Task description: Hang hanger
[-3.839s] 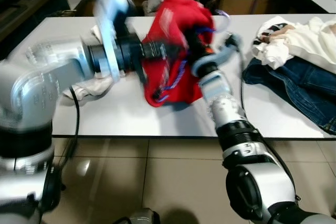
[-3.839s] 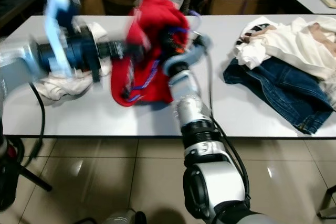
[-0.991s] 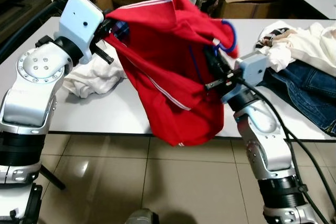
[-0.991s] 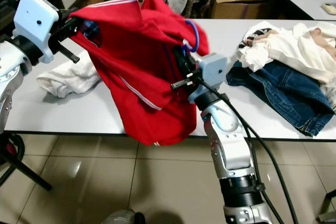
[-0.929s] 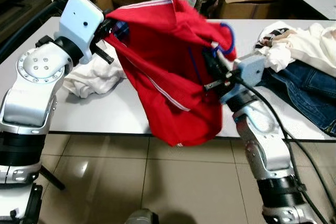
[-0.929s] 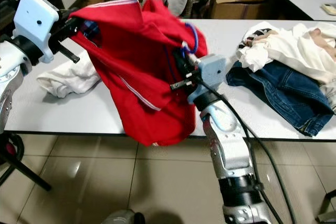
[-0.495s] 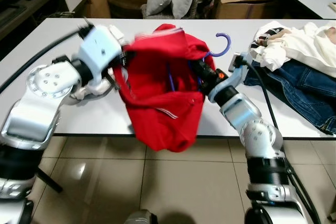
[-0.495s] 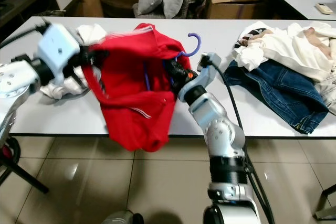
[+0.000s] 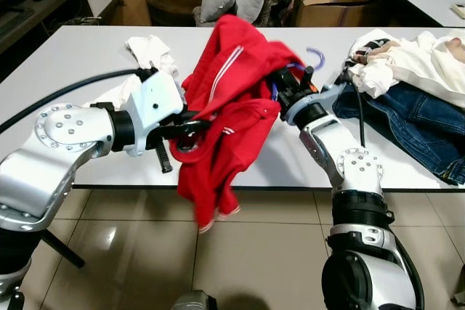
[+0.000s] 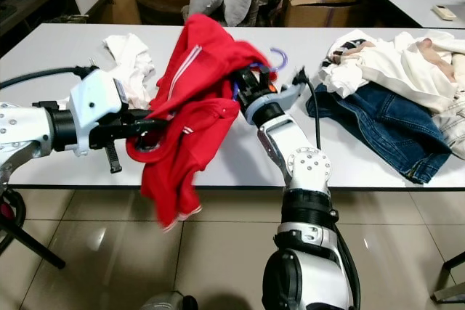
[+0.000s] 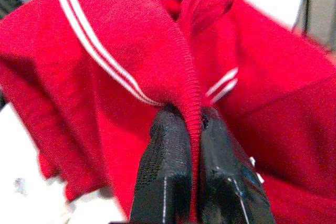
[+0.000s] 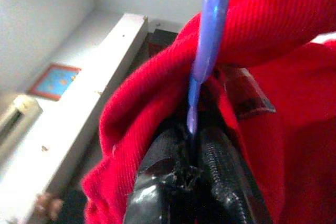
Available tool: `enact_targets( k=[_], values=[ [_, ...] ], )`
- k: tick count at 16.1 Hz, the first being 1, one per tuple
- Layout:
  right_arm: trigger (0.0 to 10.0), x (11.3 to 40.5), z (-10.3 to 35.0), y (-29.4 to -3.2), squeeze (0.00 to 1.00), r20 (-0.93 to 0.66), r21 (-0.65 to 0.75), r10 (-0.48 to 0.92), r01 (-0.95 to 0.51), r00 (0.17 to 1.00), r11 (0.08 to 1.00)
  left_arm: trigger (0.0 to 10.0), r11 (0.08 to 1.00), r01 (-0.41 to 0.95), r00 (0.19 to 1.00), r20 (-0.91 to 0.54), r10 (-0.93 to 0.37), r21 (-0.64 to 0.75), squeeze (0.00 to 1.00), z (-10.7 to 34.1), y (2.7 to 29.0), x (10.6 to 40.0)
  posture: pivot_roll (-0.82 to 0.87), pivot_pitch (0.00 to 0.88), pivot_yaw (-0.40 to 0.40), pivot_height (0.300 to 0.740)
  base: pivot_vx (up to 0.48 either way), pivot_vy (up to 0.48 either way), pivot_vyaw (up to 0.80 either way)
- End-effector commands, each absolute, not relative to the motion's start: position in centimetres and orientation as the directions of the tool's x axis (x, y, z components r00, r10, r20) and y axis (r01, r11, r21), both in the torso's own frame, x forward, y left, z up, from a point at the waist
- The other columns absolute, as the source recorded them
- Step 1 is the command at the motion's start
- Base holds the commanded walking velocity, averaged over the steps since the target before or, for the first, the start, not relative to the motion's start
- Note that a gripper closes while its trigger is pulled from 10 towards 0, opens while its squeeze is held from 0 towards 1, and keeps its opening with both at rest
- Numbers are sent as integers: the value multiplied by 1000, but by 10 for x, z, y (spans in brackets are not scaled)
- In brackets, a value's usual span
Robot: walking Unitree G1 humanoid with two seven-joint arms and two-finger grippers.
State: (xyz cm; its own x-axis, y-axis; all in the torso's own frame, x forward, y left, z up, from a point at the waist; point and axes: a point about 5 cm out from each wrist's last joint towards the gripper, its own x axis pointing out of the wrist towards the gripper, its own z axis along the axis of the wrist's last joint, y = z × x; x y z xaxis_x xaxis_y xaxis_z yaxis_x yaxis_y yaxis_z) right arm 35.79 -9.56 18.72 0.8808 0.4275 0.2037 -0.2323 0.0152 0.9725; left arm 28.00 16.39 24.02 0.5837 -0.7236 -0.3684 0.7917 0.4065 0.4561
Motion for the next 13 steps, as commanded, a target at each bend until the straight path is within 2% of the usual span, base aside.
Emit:
enact_targets(
  k=[1,2,3,5,6,7,8,9,10,11,13],
  values=[
    [10000,360,204,-80,0,271,962,444,-261,854,-85,1020,436,735,651,-360,-668,519,0,243,171,287,95,0,32,740,0,0,0],
    [10000,359,201,-80,0,229,960,483,-279,845,33,0,507,602,775,-299,-557,617,0,253,185,301,95,0,34,740,0,0,0],
    [10000,360,198,-85,0,189,939,471,-298,862,168,0,572,482,853,-208,-478,664,0,267,198,310,91,0,36,740,0,0,0],
    [10000,361,197,-93,0,172,924,440,-299,882,238,0,647,439,867,-103,-488,624,0,283,200,312,88,0,39,740,0,0,0],
    [10000,360,195,-96,0,156,915,451,-301,879,270,0,688,476,838,-45,-544,547,0,292,193,310,87,0,39,740,0,0,0],
    [10000,358,193,-94,0,138,896,487,-319,862,311,2314,719,495,819,13,-573,489,0,299,187,311,87,0,39,740,0,0,0],
    [10000,355,190,-88,0,116,862,531,-351,839,366,6431,758,486,821,70,-566,435,0,305,185,316,84,0,38,740,0,0,0],
    [10000,353,189,-87,0,106,847,541,-361,834,391,10000,774,481,824,88,-559,412,0,307,184,317,78,0,41,740,0,0,0],
    [10000,353,189,-86,0,99,835,546,-368,832,409,10000,785,478,826,101,-554,396,0,309,184,318,78,0,41,740,0,0,0],
    [10000,350,188,-86,0,92,817,553,-380,828,433,10000,788,539,798,117,-591,297,1000,312,181,316,76,0,42,740,0,0,0],
    [10000,350,189,-89,0,90,806,540,-380,837,454,10000,796,549,808,84,-584,253,1000,307,187,315,76,0,42,740,0,0,0]
  ],
)
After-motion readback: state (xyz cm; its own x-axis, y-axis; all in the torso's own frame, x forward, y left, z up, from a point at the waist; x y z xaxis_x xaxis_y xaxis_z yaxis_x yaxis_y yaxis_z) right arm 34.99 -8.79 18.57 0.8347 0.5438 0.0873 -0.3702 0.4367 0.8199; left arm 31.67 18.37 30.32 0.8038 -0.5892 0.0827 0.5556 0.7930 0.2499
